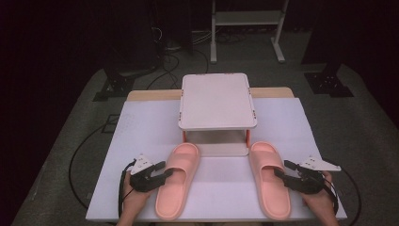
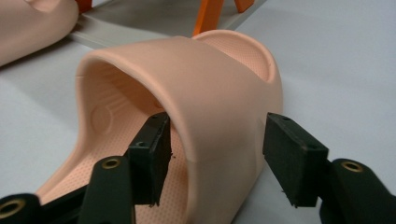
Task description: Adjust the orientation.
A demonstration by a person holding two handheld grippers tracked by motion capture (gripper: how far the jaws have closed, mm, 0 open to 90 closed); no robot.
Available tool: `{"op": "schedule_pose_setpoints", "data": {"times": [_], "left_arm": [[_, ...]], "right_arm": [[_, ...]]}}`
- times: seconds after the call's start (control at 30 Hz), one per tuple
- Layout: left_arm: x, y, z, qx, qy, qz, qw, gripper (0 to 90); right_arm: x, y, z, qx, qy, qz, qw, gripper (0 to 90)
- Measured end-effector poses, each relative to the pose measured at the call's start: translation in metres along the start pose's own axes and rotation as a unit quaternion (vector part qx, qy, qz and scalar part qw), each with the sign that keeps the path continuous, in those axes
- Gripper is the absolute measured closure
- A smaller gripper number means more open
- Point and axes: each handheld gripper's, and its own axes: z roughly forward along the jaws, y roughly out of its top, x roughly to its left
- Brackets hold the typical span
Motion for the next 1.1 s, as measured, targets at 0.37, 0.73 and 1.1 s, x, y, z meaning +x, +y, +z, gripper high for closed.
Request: {"op": "schedule_pose_setpoints", "data": {"times": [0.37, 0.73, 1.1], "left_arm": [[-0.0001, -0.0005, -0.0008, -0.001, 0.008, -0.003, 1.0, 59.3], [0.0024, -0.0004, -0.0046, -0.009, 0.018, -0.019, 0.9996, 66.0], [0.0035, -0.0003, -0.0076, -0.017, 0.02, -0.024, 0.9994, 68.6]], "right_arm": [[0.0026, 0.0005, 0.0046, 0.005, -0.026, -0.004, 0.9996, 54.0], [0.0026, 0.0016, 0.0016, 0.003, -0.051, -0.01, 0.9986, 64.7], [-0.0007, 0.0021, -0.0043, 0.0, -0.063, -0.006, 0.998, 71.6]]}}
